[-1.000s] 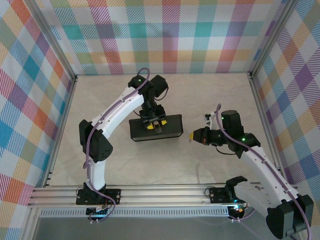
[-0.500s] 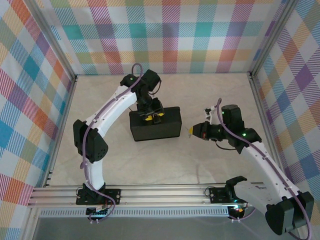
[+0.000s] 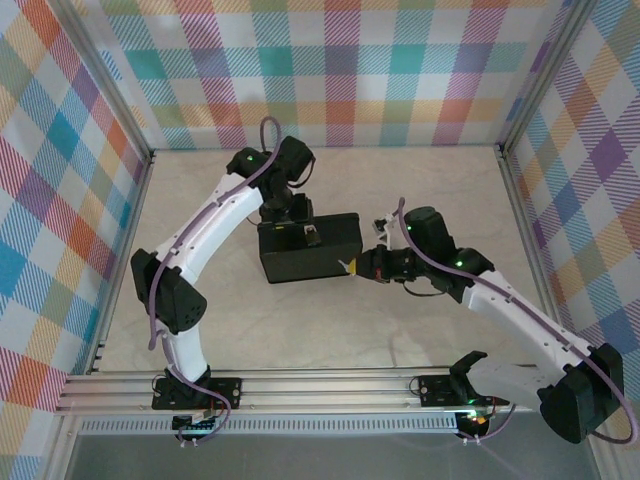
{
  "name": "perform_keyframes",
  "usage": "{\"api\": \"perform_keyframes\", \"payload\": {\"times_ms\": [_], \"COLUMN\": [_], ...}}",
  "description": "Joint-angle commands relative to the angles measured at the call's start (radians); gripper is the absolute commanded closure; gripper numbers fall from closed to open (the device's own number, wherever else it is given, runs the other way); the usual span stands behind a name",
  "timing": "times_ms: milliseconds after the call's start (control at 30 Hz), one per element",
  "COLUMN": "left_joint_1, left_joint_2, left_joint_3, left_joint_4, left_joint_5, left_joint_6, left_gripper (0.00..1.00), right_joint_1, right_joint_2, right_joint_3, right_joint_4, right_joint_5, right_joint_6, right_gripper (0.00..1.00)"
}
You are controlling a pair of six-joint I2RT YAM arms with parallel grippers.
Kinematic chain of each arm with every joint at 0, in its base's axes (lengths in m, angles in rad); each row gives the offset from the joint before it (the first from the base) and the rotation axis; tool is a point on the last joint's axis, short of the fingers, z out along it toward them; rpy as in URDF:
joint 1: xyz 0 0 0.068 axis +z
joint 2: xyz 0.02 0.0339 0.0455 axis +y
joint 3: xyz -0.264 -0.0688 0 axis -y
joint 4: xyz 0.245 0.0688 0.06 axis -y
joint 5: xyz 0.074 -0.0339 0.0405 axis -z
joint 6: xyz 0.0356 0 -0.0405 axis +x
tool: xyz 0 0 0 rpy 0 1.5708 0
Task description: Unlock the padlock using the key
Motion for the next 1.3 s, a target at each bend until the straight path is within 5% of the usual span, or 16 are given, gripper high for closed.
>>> {"api": "perform_keyframes", "payload": {"times_ms": [0,267,467,833,1267], "left_joint_1": [0.049,0.235,0.294,0.315,0.284], "left_joint_2": [-0.078,-0.186,-0.203,-0.298,-0.410], "left_joint_3": [-0.012,-0.253,-0.391,-0.572,-0.713], "left_joint_4": [0.034,0.383,0.528,0.598,0.591], "left_joint_5": [-0.124,0.096,0.257,0.436,0.502], "left_joint_6": [0.068,0.164,0.195,0.181,0.175], "left_gripper": [0.41,0.24,0.23,0.23,0.24], "right_joint_1": [0.020,0.054,0.068,0.073,0.073], "right_joint_2": [0.013,0.049,0.022,-0.011,-0.037], "right_joint_3": [0.042,0.069,0.052,-0.002,-0.059], "right_joint_4": [0.050,0.067,0.068,0.056,0.075], "right_joint_5": [0.024,0.012,0.036,0.057,0.082], "right_joint_6": [0.024,0.030,0.032,0.031,0.039], "right_gripper": [0.98,0.99,0.99,0.99,0.99]}}
